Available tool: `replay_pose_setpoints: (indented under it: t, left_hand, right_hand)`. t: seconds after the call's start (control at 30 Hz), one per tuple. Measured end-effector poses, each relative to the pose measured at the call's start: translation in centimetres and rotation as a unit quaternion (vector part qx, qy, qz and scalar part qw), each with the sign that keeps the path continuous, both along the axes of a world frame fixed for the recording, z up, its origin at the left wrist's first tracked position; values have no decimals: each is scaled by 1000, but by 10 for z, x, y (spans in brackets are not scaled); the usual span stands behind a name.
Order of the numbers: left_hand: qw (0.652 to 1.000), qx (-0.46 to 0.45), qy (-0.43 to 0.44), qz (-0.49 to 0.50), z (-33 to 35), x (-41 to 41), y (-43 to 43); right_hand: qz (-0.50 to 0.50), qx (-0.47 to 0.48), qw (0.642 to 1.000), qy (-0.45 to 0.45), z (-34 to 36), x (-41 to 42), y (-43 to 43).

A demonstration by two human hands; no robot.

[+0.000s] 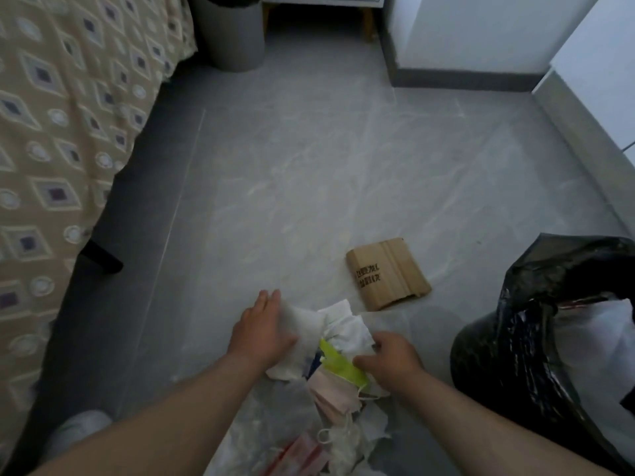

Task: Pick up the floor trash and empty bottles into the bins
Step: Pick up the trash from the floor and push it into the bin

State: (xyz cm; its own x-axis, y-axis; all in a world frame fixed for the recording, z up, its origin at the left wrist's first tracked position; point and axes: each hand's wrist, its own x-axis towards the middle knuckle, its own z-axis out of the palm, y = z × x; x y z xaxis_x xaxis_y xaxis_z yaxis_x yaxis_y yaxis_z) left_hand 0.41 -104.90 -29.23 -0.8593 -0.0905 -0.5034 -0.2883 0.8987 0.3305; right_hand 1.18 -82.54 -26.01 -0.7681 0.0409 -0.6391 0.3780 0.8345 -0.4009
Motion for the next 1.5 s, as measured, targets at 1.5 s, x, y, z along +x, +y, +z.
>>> replay_pose_setpoints:
  t: [1.5]
  left_hand:
    - [825,528,-21,199,247,28,261]
  right_hand:
    - [-397,-578,682,205,290,27,309]
